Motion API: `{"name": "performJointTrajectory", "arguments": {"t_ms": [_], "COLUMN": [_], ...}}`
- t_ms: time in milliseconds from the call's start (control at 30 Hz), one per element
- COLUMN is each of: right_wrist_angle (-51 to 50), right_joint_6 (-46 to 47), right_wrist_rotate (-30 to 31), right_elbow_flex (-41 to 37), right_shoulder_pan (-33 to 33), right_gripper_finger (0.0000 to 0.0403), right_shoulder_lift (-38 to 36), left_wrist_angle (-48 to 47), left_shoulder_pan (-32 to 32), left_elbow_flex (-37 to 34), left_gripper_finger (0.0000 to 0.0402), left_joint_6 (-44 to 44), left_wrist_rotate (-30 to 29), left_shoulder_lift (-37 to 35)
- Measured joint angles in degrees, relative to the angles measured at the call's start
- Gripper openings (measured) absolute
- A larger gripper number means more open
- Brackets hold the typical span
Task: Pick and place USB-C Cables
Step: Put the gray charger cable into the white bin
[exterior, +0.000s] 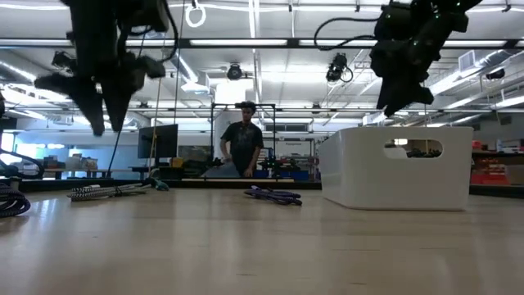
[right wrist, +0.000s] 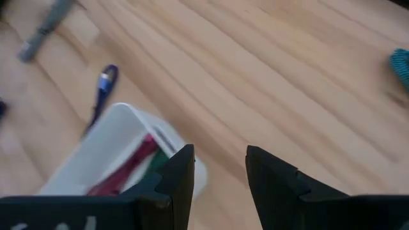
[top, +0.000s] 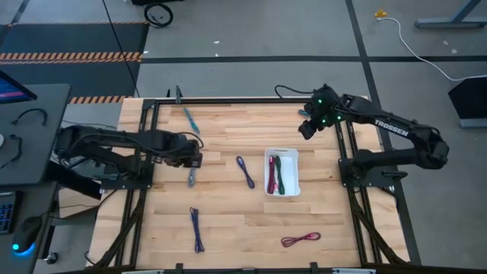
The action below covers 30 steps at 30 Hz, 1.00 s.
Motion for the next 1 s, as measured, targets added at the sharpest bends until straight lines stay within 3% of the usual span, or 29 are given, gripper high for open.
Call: {"name": "performJointTrajectory", "arguments": {"t_ms": [167, 333, 533, 767, 933, 1000], "right_wrist_angle": [2.41, 5.43, 6.39, 6.35, 6.97, 8.55], "right_joint_6": [7.41, 14.34, 19.75, 21.25, 19.22, 17.83], "right_wrist_rotate": [0.05, 1.13, 5.76, 8.75, 10.82, 11.7], "right_elbow_flex": [0.0, 0.0, 0.0, -0.02, -0.02, -0.02], "right_shoulder_pan": [3.83, 8.77, 14.63, 20.13, 22.31, 22.9], "right_gripper_finger": [0.0144, 0.0141, 0.0141, 0.0141, 0.0141, 0.0141], "right_shoulder_lift": [-3.49, -7.57, -11.58, -13.5, -12.39, -11.43], "left_wrist_angle": [12.49, 23.44, 28.34, 39.1, 55.02, 66.22], "left_shoulder_pan": [1.88, 3.44, 3.83, 3.95, 4.01, 3.72], "left_elbow_flex": [-8.24, -13.6, -14.25, -14.22, -14.29, -14.13], "left_gripper_finger": [0.021, 0.0215, 0.0157, 0.003, 0.0022, 0.0022], "left_joint_6": [0.13, 2.7, 7.32, 18.9, 30.38, 37.41], "left_wrist_rotate": [-1.59, -2.43, -4.76, -4.41, -0.16, 3.93], "left_shoulder_lift": [1.22, 5.11, 11.81, 14.56, 11.08, 10.44]}}
